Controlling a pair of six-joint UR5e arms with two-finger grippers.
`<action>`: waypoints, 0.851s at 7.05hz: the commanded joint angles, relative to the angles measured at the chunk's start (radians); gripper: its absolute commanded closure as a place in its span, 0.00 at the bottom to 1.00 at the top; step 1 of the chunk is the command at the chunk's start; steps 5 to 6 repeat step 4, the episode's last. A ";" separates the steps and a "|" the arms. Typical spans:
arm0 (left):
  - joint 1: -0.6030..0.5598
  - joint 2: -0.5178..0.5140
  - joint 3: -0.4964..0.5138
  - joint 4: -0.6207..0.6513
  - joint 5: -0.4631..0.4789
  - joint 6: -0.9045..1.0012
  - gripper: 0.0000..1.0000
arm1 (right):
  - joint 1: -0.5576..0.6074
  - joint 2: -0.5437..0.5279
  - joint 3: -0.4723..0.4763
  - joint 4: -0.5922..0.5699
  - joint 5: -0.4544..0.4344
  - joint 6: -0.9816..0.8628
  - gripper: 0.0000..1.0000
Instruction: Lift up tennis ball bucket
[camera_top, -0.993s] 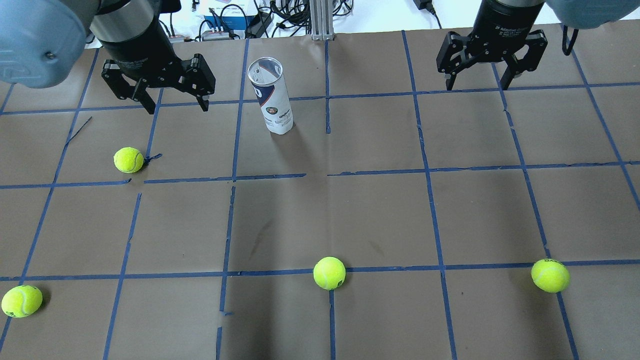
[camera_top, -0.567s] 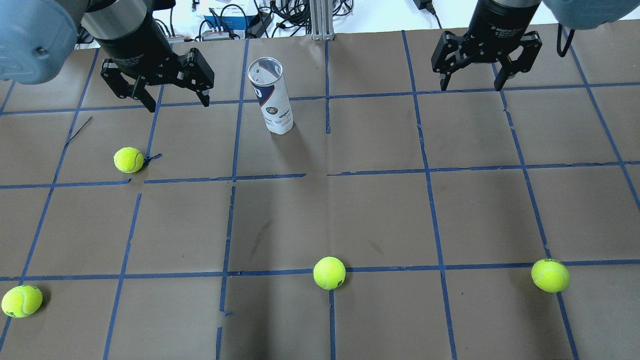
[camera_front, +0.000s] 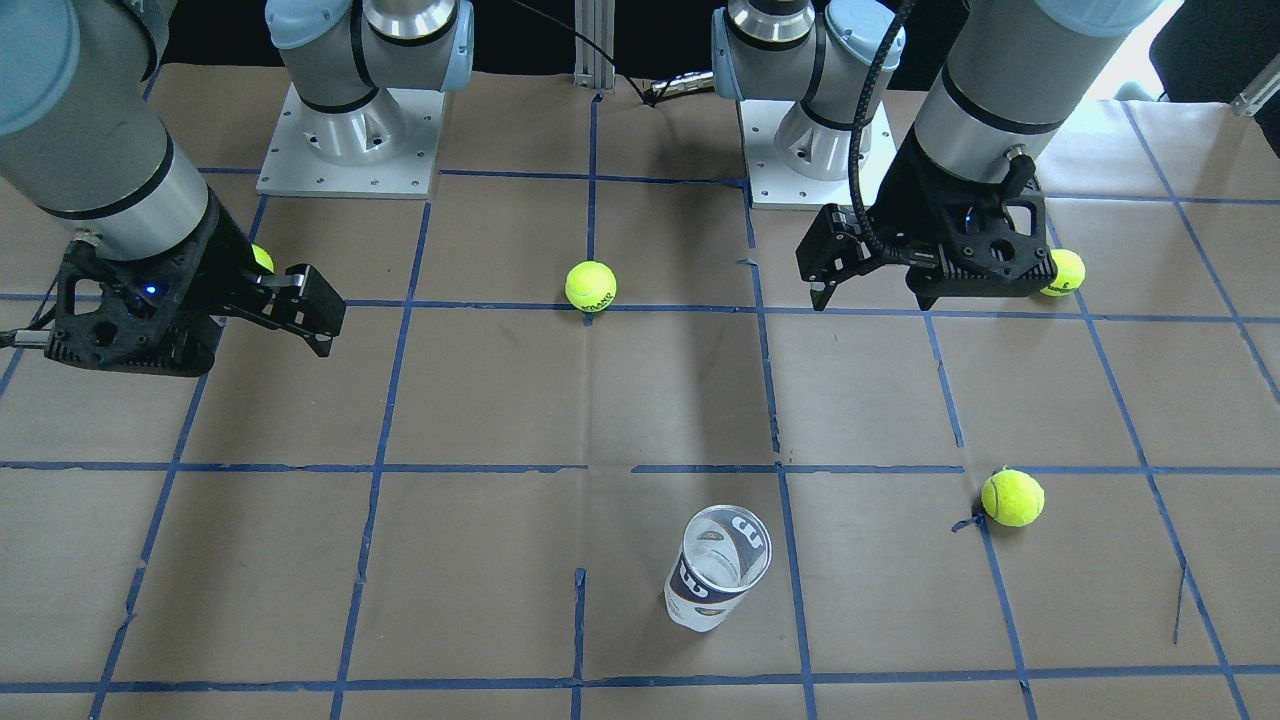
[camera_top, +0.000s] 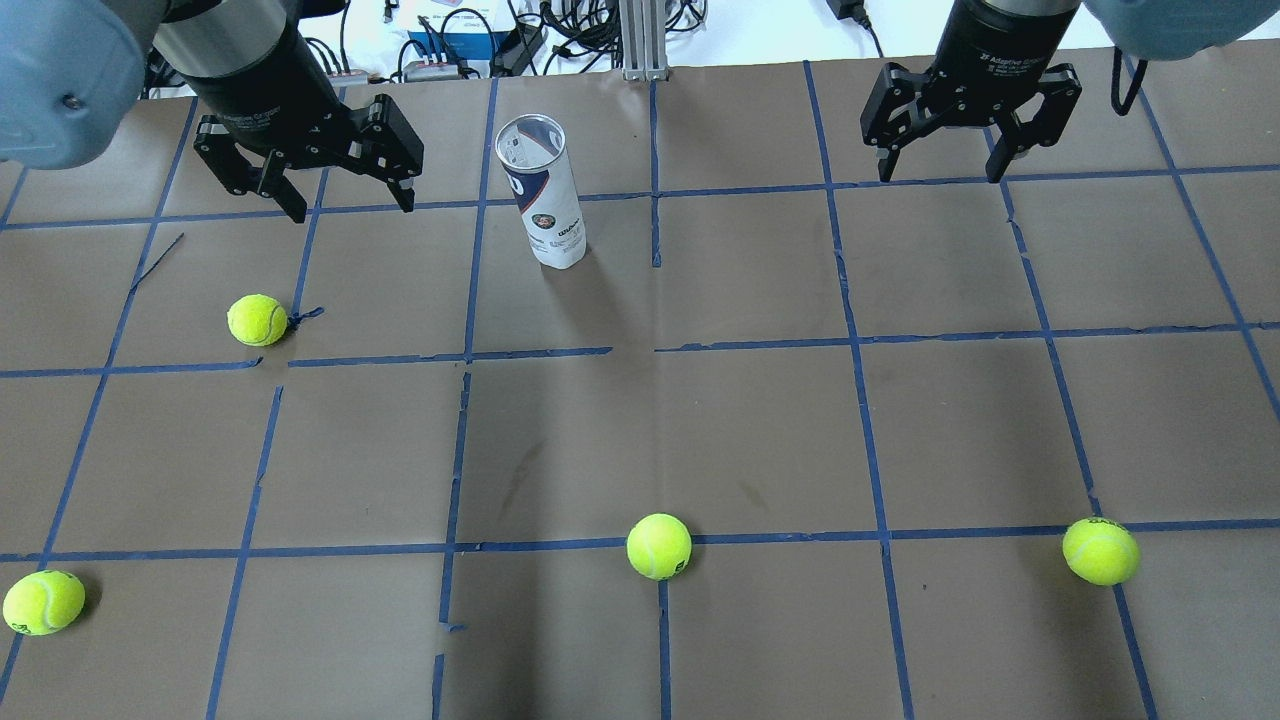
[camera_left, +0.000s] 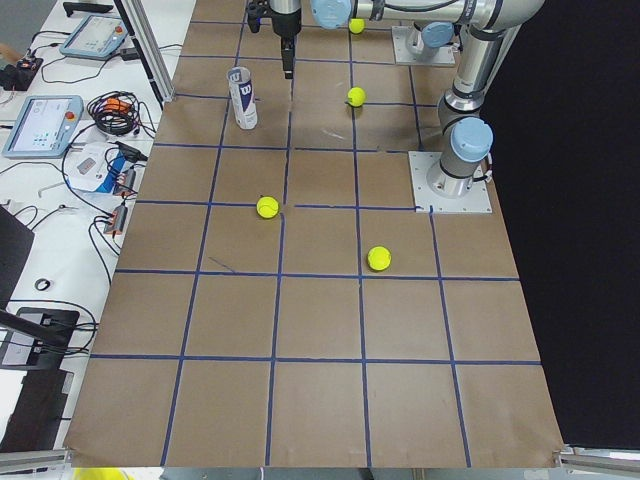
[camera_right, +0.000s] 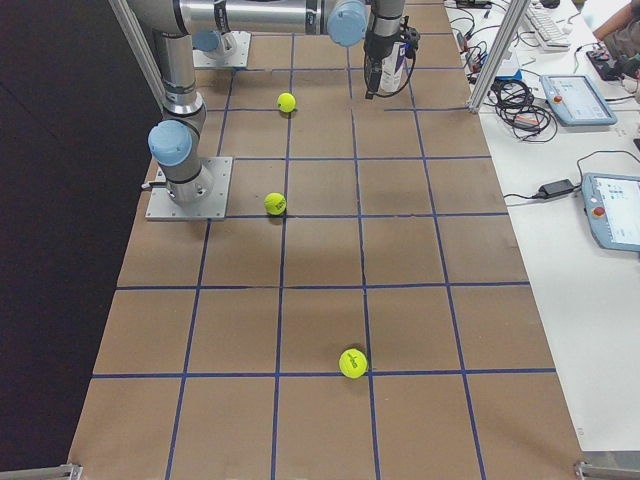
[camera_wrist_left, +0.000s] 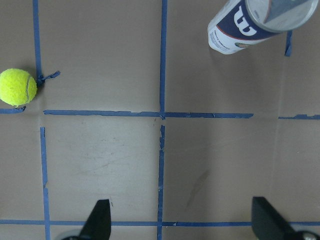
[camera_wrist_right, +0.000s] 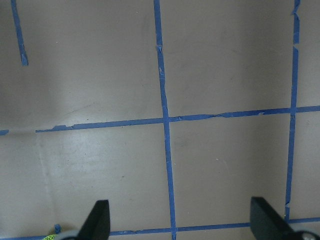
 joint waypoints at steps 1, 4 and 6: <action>0.002 -0.006 0.008 -0.006 0.001 0.000 0.00 | 0.001 -0.001 -0.002 -0.002 0.000 0.000 0.00; 0.003 0.001 -0.004 -0.006 -0.008 0.001 0.00 | 0.001 0.001 -0.003 -0.002 0.002 0.005 0.00; 0.003 0.001 -0.004 -0.006 -0.008 0.001 0.00 | 0.001 0.001 -0.003 -0.002 0.002 0.005 0.00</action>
